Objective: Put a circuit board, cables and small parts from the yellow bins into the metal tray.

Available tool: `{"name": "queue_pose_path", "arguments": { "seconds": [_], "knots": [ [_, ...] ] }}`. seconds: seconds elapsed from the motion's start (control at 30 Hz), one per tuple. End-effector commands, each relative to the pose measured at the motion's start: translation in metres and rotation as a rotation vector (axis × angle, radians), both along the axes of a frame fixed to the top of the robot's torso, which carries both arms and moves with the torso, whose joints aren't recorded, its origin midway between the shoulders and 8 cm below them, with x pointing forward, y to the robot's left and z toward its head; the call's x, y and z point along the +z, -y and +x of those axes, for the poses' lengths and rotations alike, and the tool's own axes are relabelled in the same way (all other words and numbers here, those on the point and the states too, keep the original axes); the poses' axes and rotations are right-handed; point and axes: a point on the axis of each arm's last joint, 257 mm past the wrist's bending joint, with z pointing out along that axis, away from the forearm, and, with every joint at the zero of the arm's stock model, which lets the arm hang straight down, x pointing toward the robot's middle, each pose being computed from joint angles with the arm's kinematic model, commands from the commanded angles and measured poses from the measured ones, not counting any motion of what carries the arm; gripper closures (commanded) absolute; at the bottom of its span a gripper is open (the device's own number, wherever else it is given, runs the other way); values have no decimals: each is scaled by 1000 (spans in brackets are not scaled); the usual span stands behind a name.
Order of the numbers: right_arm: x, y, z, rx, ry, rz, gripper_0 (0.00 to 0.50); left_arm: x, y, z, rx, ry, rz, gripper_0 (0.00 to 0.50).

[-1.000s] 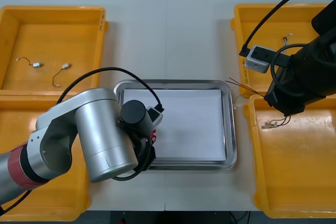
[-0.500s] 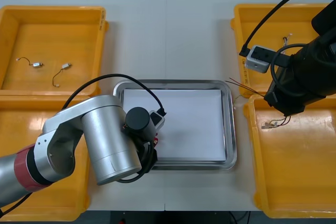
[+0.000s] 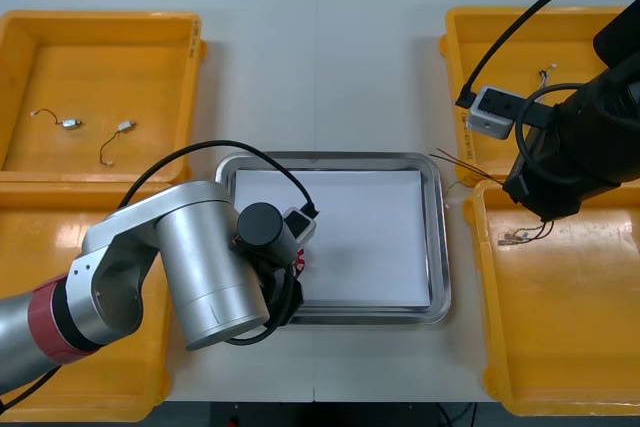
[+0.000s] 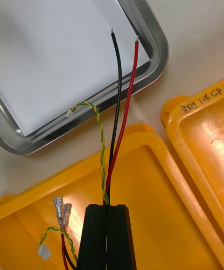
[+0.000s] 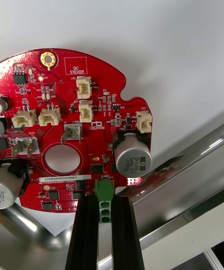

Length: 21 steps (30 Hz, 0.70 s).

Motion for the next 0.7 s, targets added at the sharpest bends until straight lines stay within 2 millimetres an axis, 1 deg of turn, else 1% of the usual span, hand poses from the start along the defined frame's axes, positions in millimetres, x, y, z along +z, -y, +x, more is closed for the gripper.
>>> {"name": "queue_pose_path", "arguments": {
  "seconds": [0.03, 0.1, 0.37, 0.6, 0.63, 0.67, 0.7],
  "knots": [
    [12, -14, 0, 74, 41, -14, 500, -3, -9, 0, 61, 11, -21, 500],
    [12, -14, 0, 74, 41, -14, 500, -5, -12, 1, 63, 14, -19, 500],
    [12, -14, -1, 77, 38, -13, 500, -10, -14, -2, 66, 12, -26, 500],
    [12, -15, -2, 80, 35, -11, 500, -9, -11, -4, 64, 11, -37, 498],
    [12, -15, -2, 80, 35, -11, 500, -8, -10, -4, 64, 12, -41, 426],
    [12, -15, -2, 81, 34, -10, 500, -8, -9, -6, 63, 11, -44, 338],
    [11, -15, -2, 80, 33, -10, 500, -7, -8, -6, 61, 12, -47, 272]
  ]
}}
